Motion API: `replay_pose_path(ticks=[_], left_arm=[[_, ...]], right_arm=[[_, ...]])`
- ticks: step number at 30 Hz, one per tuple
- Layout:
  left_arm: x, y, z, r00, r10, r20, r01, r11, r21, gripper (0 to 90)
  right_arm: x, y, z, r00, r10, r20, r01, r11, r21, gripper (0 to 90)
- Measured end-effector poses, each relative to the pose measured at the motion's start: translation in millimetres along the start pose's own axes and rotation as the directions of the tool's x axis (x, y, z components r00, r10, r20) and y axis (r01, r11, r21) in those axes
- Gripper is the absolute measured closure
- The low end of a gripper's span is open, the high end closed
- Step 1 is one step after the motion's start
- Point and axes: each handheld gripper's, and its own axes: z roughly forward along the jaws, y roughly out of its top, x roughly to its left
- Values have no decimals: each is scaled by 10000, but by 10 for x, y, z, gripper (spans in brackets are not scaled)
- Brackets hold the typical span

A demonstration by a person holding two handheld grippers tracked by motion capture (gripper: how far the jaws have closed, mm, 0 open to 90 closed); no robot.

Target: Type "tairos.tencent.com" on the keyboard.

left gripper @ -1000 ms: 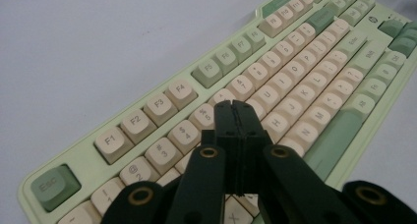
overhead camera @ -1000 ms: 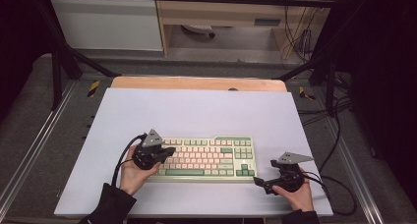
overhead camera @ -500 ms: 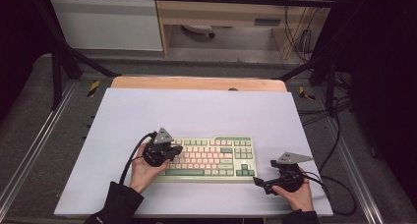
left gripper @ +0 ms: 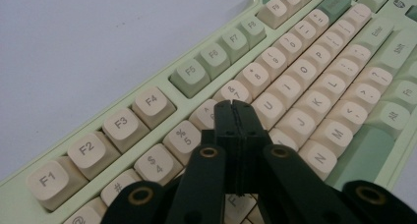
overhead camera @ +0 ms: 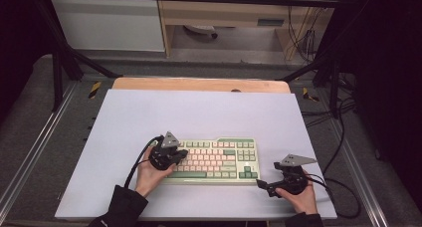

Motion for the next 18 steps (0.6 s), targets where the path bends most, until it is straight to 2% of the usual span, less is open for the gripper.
replay_pose_path(ticks=[18], left_arm=[[-10,-49,-16,10000,19,93,-19,10000,7,899]], right_arm=[[0,0,2,10000,-11,-15,11,10000,-5,4]])
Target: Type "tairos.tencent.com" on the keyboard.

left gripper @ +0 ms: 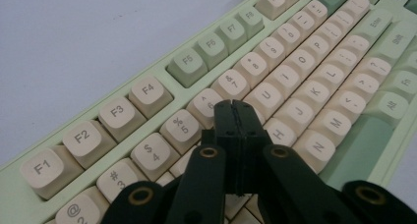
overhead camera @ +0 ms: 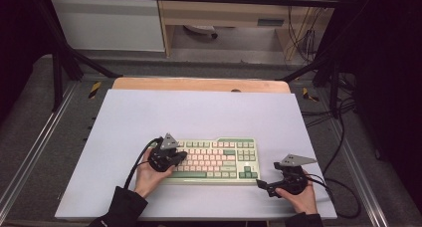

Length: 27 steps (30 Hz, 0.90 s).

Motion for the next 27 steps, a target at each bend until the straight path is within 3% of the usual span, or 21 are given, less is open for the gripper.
replay_pose_path(ticks=[12,27], left_arm=[[-12,-12,-146,9999,91,61,-90,9998,-183,899],[103,-118,-389,9997,-202,-116,199,9993,-313,900]], right_arm=[[0,0,1,10000,5,-1,-5,10000,14,4],[3,-2,2,10000,-2,-8,2,10000,-3,4]])
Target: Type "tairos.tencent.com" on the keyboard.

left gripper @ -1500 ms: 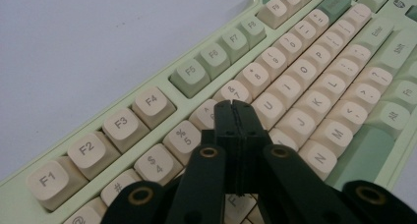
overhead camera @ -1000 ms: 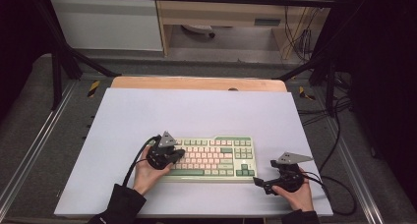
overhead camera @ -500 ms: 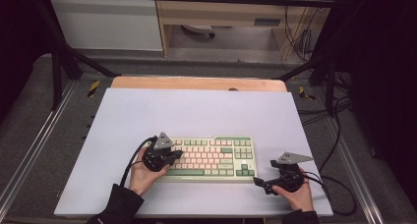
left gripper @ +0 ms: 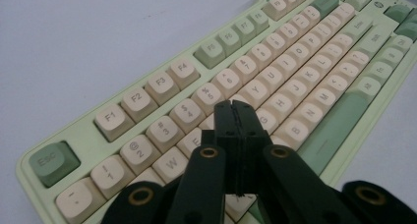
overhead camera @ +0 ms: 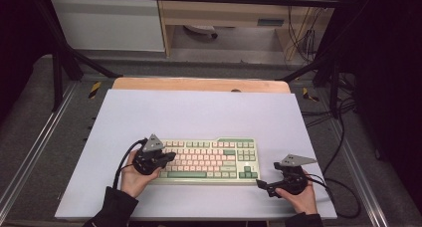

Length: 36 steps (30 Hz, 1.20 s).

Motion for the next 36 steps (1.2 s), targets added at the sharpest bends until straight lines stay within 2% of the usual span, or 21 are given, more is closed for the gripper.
replay_pose_path(ticks=[12,23,36], left_arm=[[123,-187,-80,9993,-241,-272,246,9995,193,900],[181,-270,-132,9984,-396,-394,403,9990,181,900],[201,-329,-91,9983,-374,-457,390,9986,349,900]], right_arm=[[1,-2,14,10000,-13,27,13,10000,75,4],[1,-4,17,10000,4,24,-4,10000,65,4],[1,-2,7,10000,-27,16,27,10000,19,4]])
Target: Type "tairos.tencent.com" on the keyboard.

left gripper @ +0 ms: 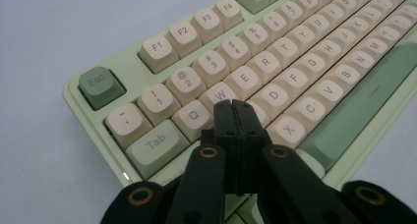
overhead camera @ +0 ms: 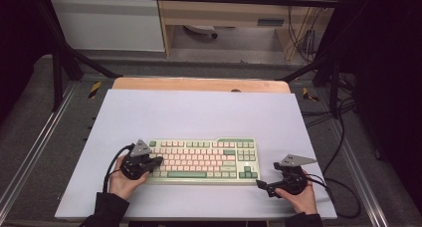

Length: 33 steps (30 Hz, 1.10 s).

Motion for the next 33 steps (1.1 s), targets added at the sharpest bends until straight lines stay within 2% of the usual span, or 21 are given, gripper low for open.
replay_pose_path(ticks=[13,15,18,24,25,26,28,30,31,32,33], left_arm=[[-10,-2,-96,10000,11,63,-9,9997,-245,899],[-20,-2,-120,10000,39,76,-37,9995,-304,899],[-32,-11,-148,9999,59,106,-55,9992,-385,900],[-3,-38,-184,10000,-40,75,43,9989,-459,900],[0,-41,-189,10000,-46,65,49,9989,-473,900],[3,-45,-193,10000,-40,75,44,9989,-471,900],[2,-55,-199,10000,-49,70,53,9989,-475,900],[3,-57,-200,10000,-49,64,52,9989,-473,900],[4,-57,-202,10000,-44,66,47,9989,-471,900],[6,-57,-203,10000,-36,58,39,9988,-482,900],[7,-56,-206,10000,-40,66,44,9988,-493,900]], right_arm=[[6,9,-16,10000,-23,-34,23,9999,-100,4],[20,23,-24,9999,154,26,-154,9998,-129,4],[55,59,-24,10000,28,25,-28,10000,-78,18],[107,112,-34,9998,-170,-122,167,9995,-284,109],[142,147,-38,9988,-438,-202,431,9984,-354,166],[142,147,-38,9988,-438,-202,431,9984,-354,166],[194,210,-34,9976,-575,-374,556,9973,-488,252],[213,233,-29,9971,-657,-377,639,9969,-467,276],[261,288,-9,9956,-760,-554,734,9961,-486,349],[261,288,-9,9956,-760,-554,734,9961,-486,349],[300,330,14,9934,-921,-676,889,9948,-495,392]])
